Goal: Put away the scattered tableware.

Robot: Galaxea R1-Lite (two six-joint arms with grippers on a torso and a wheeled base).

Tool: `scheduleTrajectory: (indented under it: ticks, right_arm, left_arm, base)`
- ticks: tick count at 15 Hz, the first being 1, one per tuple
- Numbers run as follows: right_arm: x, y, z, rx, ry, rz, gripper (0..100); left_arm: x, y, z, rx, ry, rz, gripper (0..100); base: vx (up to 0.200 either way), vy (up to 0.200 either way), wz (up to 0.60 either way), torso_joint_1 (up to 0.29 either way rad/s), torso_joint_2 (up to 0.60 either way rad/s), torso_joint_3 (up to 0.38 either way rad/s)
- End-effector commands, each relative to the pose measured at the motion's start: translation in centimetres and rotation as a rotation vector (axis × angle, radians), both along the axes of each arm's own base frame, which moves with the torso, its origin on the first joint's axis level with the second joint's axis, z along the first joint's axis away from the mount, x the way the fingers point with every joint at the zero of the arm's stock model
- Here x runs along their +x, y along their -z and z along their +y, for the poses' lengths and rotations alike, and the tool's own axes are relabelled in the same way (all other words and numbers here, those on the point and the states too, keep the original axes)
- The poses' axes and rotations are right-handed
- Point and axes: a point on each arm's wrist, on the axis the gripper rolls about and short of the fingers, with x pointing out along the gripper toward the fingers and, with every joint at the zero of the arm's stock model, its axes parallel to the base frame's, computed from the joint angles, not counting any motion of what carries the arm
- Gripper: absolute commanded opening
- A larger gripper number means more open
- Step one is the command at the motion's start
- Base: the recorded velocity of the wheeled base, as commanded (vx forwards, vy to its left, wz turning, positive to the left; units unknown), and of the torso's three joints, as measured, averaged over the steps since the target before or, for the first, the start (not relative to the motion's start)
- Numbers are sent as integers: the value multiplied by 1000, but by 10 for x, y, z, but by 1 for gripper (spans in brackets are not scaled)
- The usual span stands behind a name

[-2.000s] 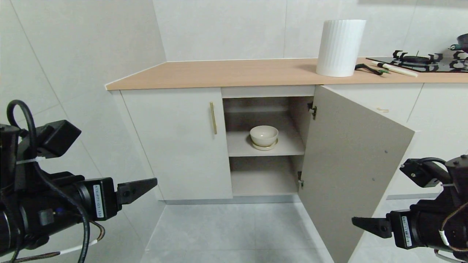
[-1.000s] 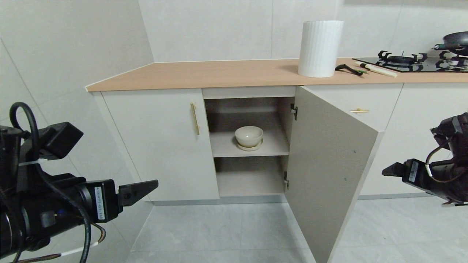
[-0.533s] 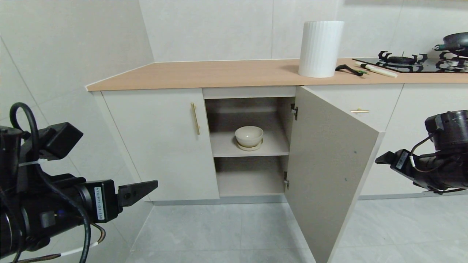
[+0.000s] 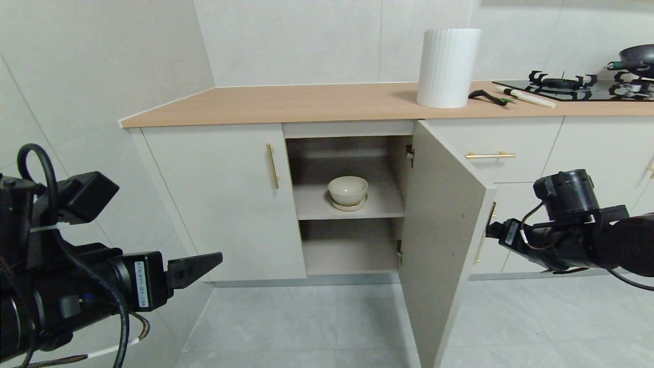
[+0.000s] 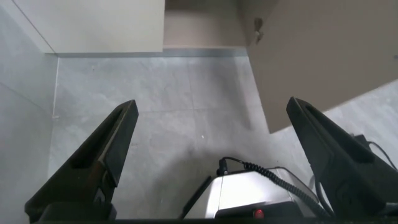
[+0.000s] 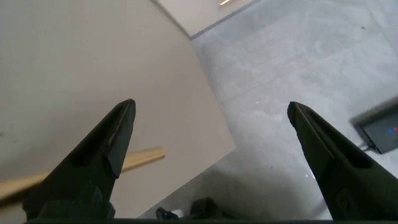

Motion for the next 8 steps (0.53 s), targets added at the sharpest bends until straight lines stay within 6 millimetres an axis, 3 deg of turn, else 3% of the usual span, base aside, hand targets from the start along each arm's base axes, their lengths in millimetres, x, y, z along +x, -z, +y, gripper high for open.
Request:
scheduleTrajectory:
  ticks: [1, 5, 8]
  right_arm:
    - [7, 2, 22, -7, -82, -4, 100]
    - [14, 14, 62, -5, -328, 27, 100]
    - [39, 16, 80, -43, -430, -10, 100]
  left_arm:
    - [0, 0, 0, 1, 0, 1, 100]
    - [2, 1, 0, -1, -8, 3, 100]
    - [3, 1, 0, 1, -12, 6, 100]
  base:
    - [0, 0, 0, 0, 0, 0]
    - [0, 0, 0, 0, 0, 0]
    - [0, 0, 0, 0, 0, 0]
